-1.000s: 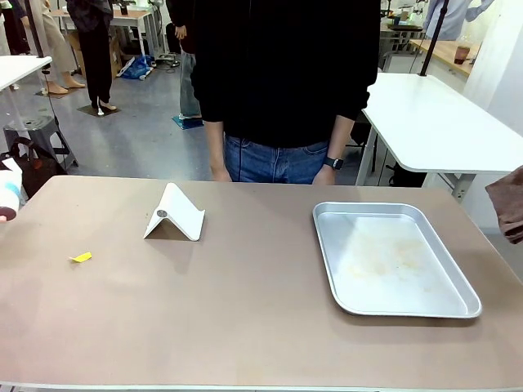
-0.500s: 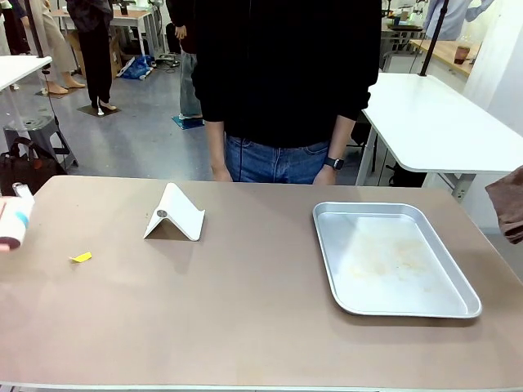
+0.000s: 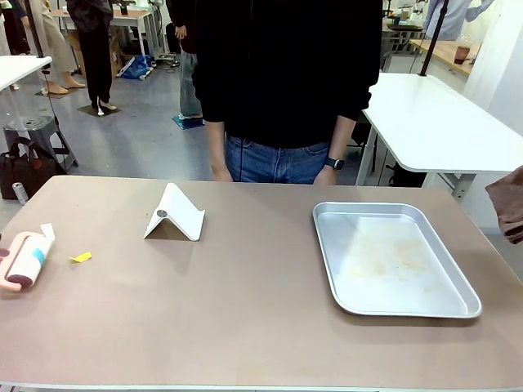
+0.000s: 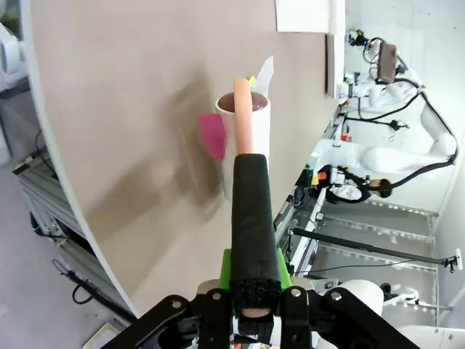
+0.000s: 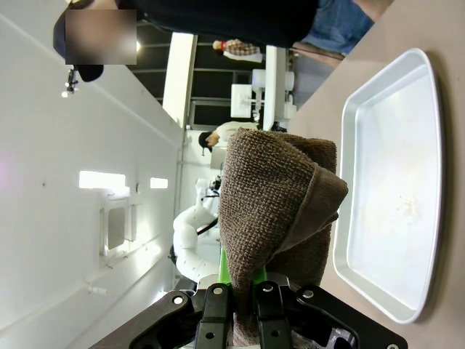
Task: Clean the surface of the table.
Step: Clean the area not pointed to by the person.
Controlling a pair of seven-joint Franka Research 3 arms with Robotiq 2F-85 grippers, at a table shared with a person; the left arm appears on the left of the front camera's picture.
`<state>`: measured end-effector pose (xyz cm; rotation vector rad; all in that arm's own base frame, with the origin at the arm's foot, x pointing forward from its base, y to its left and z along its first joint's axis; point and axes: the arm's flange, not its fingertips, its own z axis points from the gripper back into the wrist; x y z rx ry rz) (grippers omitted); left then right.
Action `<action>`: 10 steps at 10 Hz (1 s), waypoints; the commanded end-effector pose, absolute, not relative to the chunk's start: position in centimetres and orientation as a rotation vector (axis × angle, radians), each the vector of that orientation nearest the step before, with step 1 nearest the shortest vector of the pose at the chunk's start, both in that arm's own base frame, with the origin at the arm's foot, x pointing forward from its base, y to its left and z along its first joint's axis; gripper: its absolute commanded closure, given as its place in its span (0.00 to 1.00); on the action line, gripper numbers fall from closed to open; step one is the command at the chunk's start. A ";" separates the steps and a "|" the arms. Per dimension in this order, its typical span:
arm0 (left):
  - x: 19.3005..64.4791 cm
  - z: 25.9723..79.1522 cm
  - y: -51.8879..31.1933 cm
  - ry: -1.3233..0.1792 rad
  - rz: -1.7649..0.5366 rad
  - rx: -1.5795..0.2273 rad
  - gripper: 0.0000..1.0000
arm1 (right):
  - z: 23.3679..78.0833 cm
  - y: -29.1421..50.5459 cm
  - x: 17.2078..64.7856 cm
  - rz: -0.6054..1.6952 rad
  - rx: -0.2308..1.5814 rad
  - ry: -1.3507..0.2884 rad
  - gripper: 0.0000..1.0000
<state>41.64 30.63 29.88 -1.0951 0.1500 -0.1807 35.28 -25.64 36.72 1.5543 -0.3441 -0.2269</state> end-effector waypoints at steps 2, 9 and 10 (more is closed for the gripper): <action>39.6 29.4 27.8 0.132 -0.222 -1.021 0.78 | 36.9 -25.6 35.3 -0.222 1.555 -0.348 0.90; 40.7 28.5 23.0 0.212 -0.129 -0.984 0.78 | 36.9 -25.6 35.3 -0.222 1.555 -0.348 0.90; 40.7 28.7 21.8 0.240 -0.144 -0.987 0.78 | 36.9 -25.6 35.3 -0.222 1.555 -0.348 0.90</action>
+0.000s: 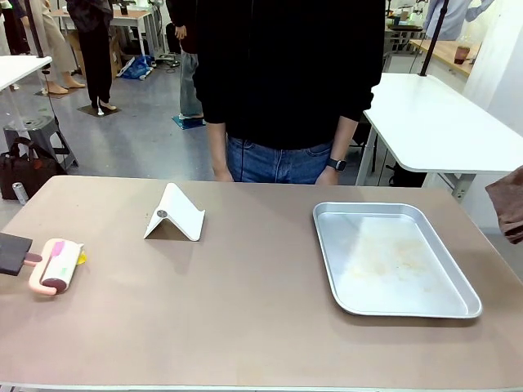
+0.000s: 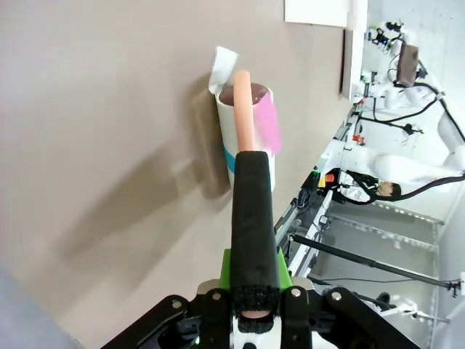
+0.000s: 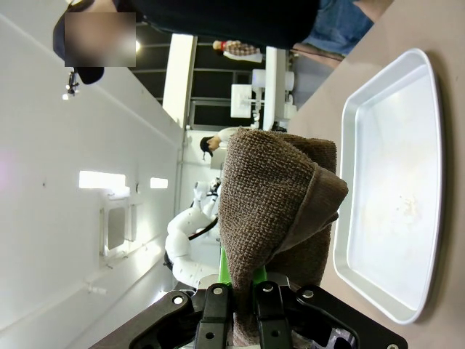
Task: Clean the surface of the table.
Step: Clean the area not pointed to by the person.
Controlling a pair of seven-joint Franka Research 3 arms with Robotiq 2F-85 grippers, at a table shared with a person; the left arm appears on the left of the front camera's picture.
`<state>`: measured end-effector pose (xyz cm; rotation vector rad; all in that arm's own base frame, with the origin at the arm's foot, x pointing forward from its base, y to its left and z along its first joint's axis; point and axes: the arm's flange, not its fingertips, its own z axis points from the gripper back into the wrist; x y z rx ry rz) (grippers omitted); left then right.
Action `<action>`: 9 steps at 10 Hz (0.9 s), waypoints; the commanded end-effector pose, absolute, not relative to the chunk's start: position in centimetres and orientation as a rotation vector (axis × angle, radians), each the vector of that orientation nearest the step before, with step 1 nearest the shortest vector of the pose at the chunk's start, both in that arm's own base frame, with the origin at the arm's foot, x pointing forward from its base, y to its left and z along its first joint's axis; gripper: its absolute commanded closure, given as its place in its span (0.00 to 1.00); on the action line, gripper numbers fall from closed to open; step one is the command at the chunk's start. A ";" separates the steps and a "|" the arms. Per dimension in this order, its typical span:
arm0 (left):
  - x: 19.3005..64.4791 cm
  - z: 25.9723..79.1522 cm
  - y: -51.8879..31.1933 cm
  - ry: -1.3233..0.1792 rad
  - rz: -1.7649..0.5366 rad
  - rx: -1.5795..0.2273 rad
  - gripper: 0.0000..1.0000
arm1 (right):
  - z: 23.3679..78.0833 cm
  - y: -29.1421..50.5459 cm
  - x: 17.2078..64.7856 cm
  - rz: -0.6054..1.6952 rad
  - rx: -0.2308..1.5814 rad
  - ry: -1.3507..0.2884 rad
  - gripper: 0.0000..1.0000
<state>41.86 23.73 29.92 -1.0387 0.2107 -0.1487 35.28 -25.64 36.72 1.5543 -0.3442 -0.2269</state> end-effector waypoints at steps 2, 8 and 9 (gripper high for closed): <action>40.9 29.0 19.1 0.270 -0.167 -0.983 0.78 | 36.9 -25.6 35.3 -0.222 1.555 -0.348 0.90; 44.4 29.7 14.8 0.301 -0.183 -1.061 0.78 | 36.9 -25.6 35.3 -0.222 1.555 -0.348 0.90; 45.0 30.6 14.7 0.281 -0.187 -1.131 0.78 | 36.9 -25.6 35.3 -0.222 1.555 -0.348 0.90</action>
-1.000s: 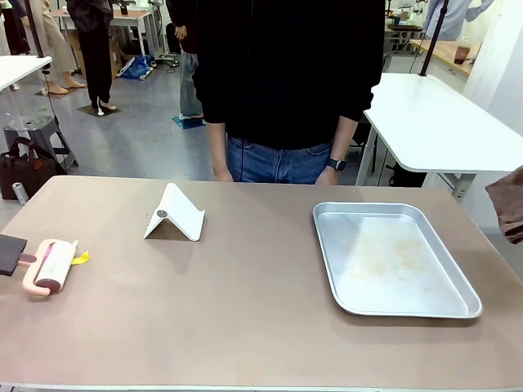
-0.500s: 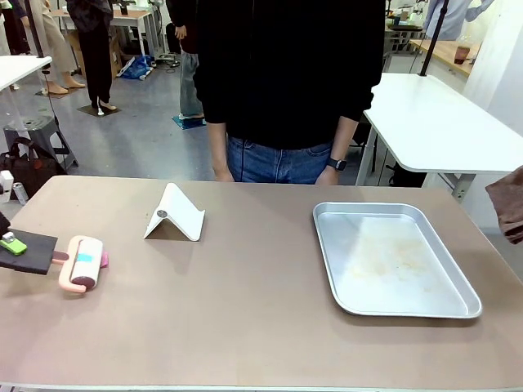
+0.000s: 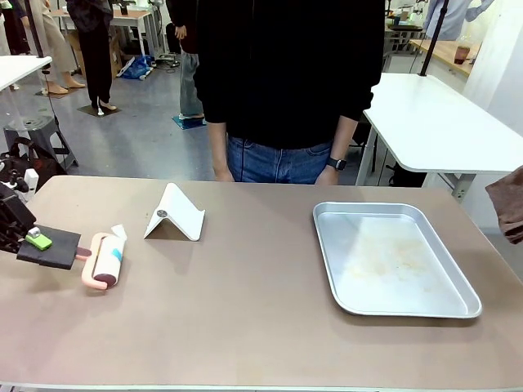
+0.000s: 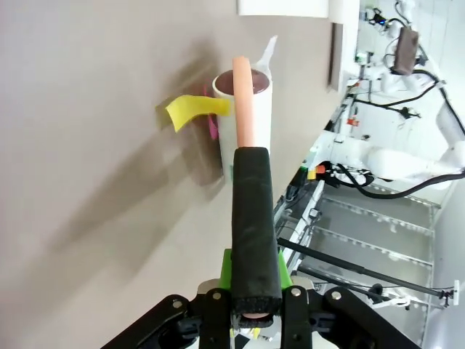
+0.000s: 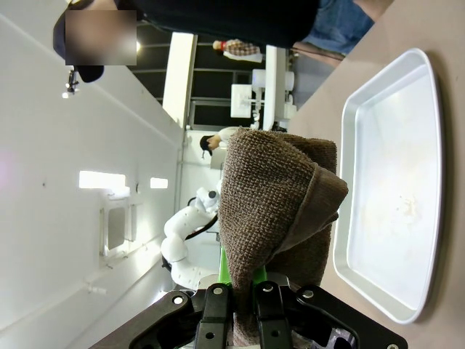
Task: Clean the surface of the table.
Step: Clean the area not pointed to by the person.
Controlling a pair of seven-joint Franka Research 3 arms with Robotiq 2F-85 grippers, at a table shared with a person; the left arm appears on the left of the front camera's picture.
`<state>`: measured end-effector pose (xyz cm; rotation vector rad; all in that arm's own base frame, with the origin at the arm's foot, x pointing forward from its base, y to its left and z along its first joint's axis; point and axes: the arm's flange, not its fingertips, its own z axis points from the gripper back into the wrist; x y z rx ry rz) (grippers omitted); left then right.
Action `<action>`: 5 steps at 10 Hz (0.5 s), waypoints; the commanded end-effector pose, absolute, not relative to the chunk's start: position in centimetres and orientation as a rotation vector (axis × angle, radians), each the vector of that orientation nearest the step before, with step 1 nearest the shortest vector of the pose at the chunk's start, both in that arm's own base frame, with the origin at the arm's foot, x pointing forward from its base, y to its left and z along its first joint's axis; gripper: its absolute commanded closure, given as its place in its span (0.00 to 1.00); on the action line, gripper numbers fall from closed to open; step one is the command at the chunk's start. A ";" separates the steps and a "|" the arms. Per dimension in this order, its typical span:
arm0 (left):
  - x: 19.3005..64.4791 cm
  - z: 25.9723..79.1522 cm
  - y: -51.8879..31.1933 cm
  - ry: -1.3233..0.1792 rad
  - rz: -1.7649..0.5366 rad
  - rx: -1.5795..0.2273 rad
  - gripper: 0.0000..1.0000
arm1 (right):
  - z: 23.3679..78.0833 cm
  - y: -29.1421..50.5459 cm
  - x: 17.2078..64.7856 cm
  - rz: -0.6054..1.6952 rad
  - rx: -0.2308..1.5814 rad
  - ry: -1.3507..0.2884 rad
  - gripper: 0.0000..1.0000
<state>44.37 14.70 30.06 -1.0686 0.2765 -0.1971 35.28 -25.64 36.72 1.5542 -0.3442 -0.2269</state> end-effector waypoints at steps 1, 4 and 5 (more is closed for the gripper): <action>45.4 31.4 15.0 0.249 -0.184 -1.148 0.78 | 36.9 -25.6 35.3 -0.222 1.555 -0.348 0.90; 45.3 34.7 18.0 0.162 -0.192 -1.262 0.78 | 36.9 -25.6 35.3 -0.222 1.555 -0.348 0.90; 44.9 35.9 19.4 0.135 -0.200 -1.297 0.78 | 36.9 -25.6 35.3 -0.222 1.555 -0.348 0.90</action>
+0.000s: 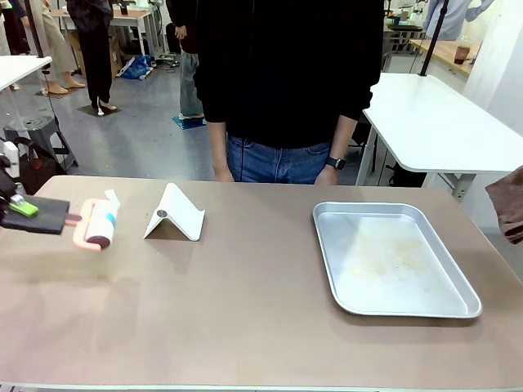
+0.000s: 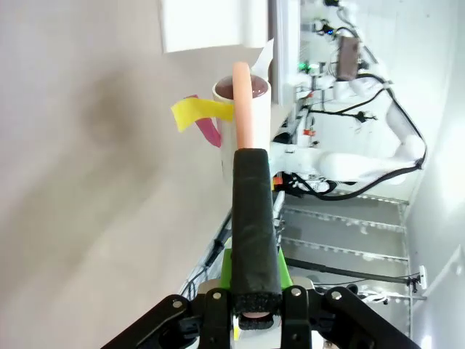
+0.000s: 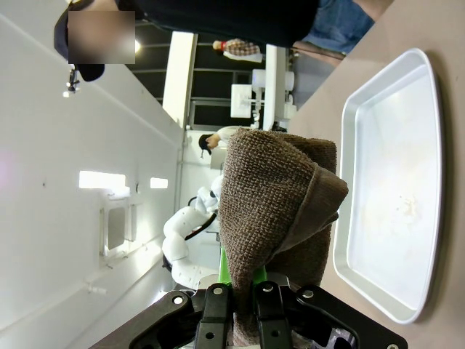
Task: Clean the surface of the table.
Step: Clean the area not pointed to by the person.
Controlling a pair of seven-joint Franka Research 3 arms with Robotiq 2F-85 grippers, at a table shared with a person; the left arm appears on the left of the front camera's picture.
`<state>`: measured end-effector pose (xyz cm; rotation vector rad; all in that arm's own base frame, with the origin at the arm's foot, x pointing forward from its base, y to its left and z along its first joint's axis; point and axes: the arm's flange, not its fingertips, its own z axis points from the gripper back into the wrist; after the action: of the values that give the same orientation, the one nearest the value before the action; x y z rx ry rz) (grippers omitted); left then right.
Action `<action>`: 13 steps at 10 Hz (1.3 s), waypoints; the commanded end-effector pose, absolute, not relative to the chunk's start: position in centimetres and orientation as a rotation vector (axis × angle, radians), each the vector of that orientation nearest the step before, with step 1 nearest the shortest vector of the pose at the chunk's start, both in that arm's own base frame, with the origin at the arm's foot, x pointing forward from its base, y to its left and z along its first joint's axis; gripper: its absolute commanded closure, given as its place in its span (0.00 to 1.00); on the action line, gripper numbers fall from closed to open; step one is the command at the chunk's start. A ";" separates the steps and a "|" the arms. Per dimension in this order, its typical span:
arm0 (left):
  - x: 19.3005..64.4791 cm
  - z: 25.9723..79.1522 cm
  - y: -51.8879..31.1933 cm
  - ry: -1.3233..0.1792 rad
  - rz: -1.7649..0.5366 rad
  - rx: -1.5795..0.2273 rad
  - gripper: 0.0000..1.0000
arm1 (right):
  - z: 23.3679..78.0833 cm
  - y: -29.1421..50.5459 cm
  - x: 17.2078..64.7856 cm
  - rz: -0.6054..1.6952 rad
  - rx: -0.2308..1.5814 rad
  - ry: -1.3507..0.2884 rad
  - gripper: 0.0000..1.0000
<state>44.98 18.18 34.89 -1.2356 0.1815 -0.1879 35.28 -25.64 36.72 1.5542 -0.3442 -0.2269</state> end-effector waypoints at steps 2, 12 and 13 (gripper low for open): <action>44.1 37.6 22.6 0.076 -0.182 -1.362 0.78 | 36.9 -25.6 35.3 -0.222 1.555 -0.348 0.90; 41.2 35.8 32.3 -0.032 -0.017 -1.456 0.78 | 36.9 -25.6 35.3 -0.222 1.555 -0.348 0.90; 41.2 35.8 32.3 -0.032 -0.017 -1.456 0.78 | 36.9 -25.6 35.3 -0.222 1.555 -0.348 0.90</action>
<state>41.41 32.30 35.50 -1.4630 -0.0426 -0.0212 35.29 -25.63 36.71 1.5543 -0.3439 -0.2266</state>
